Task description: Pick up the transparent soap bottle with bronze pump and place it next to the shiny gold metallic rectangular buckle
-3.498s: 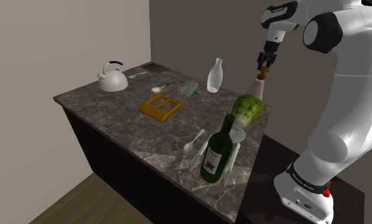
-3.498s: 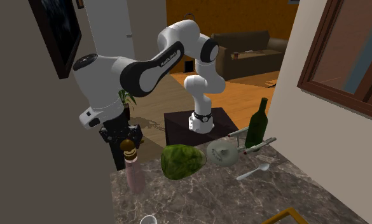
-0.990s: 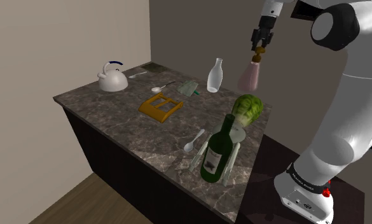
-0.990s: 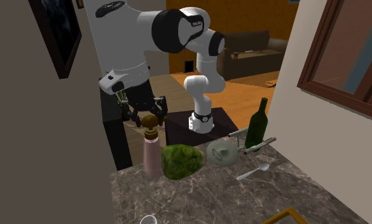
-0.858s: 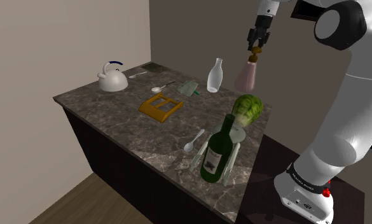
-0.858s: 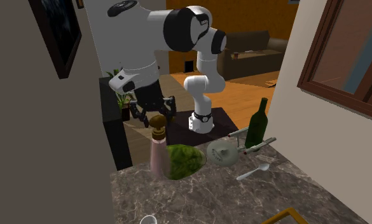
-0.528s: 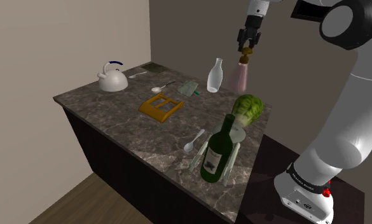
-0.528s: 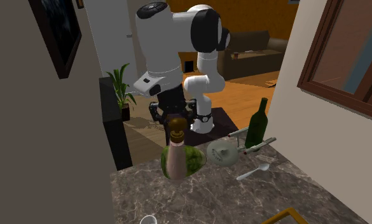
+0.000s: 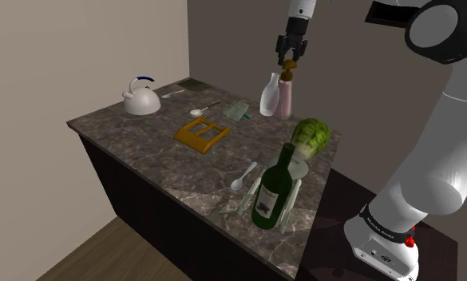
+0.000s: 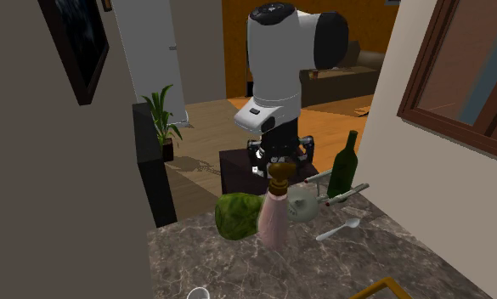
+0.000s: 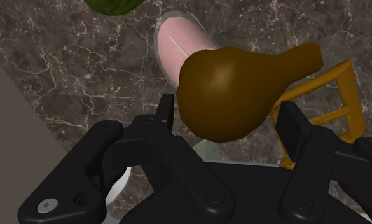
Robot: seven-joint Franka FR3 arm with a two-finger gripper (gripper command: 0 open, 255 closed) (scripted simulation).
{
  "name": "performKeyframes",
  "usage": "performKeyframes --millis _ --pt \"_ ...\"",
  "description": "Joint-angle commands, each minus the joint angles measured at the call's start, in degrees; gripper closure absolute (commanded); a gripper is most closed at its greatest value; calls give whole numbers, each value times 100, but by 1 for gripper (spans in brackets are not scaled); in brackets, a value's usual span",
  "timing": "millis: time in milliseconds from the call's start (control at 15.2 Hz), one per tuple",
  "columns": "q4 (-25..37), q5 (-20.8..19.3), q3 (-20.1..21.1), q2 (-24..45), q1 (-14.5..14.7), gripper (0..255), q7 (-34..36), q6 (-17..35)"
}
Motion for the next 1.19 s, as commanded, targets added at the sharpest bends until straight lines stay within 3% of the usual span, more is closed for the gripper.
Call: performKeyframes --millis 0,594,1122 --pt "79 32 93 49 129 255 237 2" --pt "680 197 491 490 682 255 1231 -23" --pt "-103 165 502 372 744 255 1159 641"
